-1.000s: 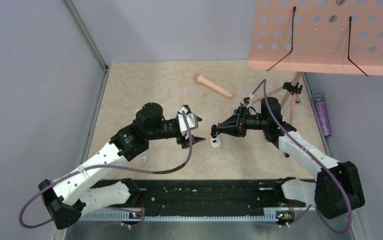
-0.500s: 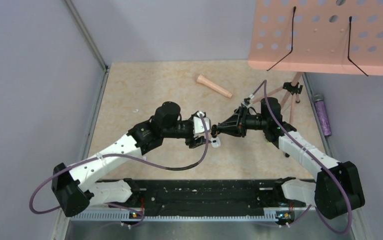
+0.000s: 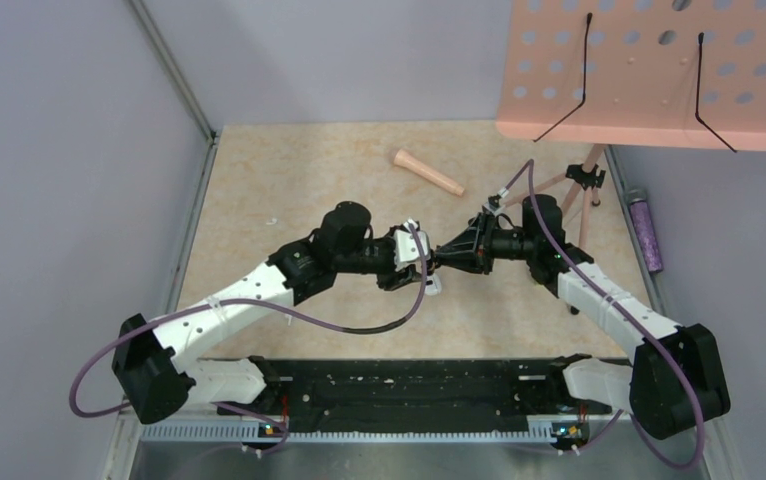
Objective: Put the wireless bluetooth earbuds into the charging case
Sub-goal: Adjust the right earbud in the right side groove of the charging case.
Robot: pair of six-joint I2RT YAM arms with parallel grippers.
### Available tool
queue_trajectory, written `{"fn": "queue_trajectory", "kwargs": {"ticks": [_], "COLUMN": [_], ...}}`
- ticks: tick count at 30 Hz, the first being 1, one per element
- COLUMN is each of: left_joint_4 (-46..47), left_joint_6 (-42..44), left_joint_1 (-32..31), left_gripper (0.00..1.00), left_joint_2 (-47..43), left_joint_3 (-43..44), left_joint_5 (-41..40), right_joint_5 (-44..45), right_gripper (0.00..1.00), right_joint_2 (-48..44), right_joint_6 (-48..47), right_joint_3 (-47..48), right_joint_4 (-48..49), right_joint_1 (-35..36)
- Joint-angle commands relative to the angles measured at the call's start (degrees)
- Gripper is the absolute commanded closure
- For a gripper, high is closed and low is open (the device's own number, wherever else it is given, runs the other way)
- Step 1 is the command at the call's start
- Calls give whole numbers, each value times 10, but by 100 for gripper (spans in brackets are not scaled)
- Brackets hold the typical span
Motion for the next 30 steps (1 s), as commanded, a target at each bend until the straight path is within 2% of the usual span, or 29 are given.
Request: {"fn": "queue_trajectory", "kwargs": {"ticks": [1,8,13,17,30], "left_joint_4": [44,51,46,41,30], "left_joint_6": [-7,-13,-12,-9,0], "left_joint_1": [-2,-2,-2,-2,-2], "left_gripper": [51,66,67,63,75], "left_joint_2": [2,7,10,14,10], "left_joint_3": [17,17,17,20,22], "left_joint_5": [-2,-2,1,0,13], "right_joint_5": [-8,-8,-8,-8,-23], "right_gripper": [100,100,100,100,100], "right_joint_2": [-19,-20,-21,-24,-19], "right_joint_6": [2,3,5,7,-15], "right_joint_3": [4,2,2,1,9], "right_joint_4": [18,19,21,23,10], "right_joint_1": [0,0,0,0,0]}}
